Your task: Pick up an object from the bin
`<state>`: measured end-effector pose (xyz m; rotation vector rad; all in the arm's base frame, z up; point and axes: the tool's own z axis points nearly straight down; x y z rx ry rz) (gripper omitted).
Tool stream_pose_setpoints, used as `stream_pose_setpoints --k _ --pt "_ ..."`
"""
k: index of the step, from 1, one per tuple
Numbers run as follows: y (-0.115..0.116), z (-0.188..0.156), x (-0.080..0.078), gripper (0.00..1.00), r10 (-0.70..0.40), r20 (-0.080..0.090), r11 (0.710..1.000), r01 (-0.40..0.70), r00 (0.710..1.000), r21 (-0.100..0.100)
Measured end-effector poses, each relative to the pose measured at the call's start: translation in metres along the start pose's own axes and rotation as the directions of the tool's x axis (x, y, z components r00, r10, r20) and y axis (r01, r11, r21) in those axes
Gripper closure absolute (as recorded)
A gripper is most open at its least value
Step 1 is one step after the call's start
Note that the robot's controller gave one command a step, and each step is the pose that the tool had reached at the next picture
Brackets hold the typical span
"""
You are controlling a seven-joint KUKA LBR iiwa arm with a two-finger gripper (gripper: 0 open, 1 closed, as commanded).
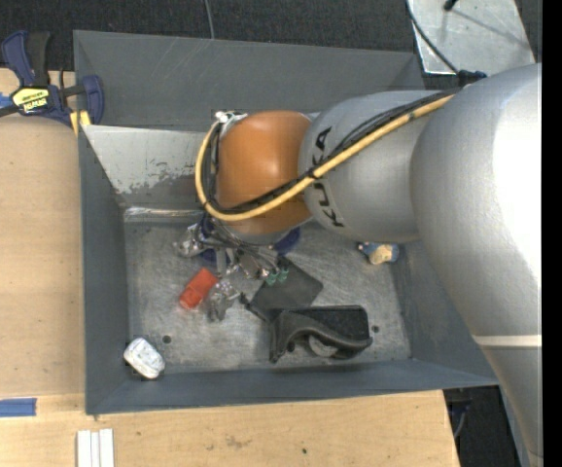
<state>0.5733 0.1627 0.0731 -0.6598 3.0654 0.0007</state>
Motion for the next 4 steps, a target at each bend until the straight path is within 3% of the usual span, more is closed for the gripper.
stream_pose_setpoints --k 1,2,3,4 --pt "0.016 -0.029 -0.005 0.0 -0.038 0.001 0.999 0.038 0.999 -0.001" --pt "0.003 -0.034 -0.003 0.0 -0.085 0.002 0.996 0.085 0.996 0.0" --pt "0.013 0.0 -0.01 0.0 -0.218 -0.001 0.976 0.218 0.976 0.0" --pt "0.013 -0.001 -0.011 0.0 -0.215 -0.001 0.977 0.215 0.977 -0.001"
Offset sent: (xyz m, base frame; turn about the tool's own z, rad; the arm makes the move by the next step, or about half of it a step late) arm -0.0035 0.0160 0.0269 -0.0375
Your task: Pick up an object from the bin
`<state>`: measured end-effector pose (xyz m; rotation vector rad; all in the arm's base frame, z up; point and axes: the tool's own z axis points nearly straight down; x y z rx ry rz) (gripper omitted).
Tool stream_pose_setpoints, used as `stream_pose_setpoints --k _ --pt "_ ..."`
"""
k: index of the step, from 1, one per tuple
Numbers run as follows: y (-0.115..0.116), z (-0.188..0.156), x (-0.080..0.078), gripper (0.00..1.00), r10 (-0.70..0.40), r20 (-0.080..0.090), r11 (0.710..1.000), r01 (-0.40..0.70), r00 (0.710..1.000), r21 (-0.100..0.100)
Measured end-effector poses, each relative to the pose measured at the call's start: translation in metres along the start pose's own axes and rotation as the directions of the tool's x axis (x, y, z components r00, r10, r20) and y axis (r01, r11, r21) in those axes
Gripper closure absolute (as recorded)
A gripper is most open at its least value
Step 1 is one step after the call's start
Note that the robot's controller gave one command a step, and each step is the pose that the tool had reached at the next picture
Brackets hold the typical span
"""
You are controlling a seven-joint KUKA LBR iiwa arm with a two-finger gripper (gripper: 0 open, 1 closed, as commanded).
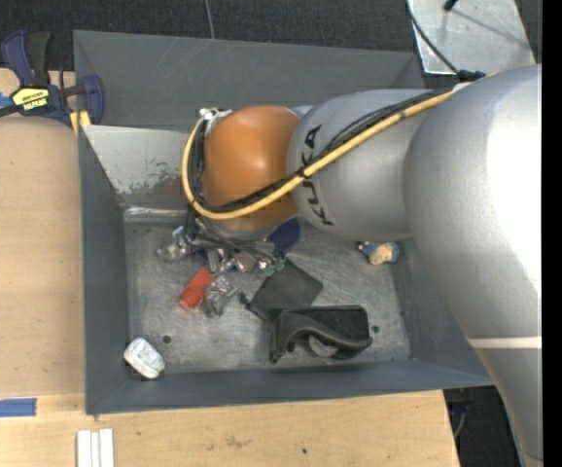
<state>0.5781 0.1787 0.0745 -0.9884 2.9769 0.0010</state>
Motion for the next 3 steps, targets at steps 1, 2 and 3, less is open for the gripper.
stream_pose_setpoints --k 1,2,3 --pt "0.0 -0.004 -0.004 1.0 0.001 0.013 1.0 -0.001 1.0 0.002" --pt "-0.002 -0.008 -0.005 1.0 0.005 0.001 1.0 -0.005 1.0 0.0" --pt "-0.003 -0.082 -0.008 1.0 0.008 0.006 1.0 -0.008 1.0 0.003"
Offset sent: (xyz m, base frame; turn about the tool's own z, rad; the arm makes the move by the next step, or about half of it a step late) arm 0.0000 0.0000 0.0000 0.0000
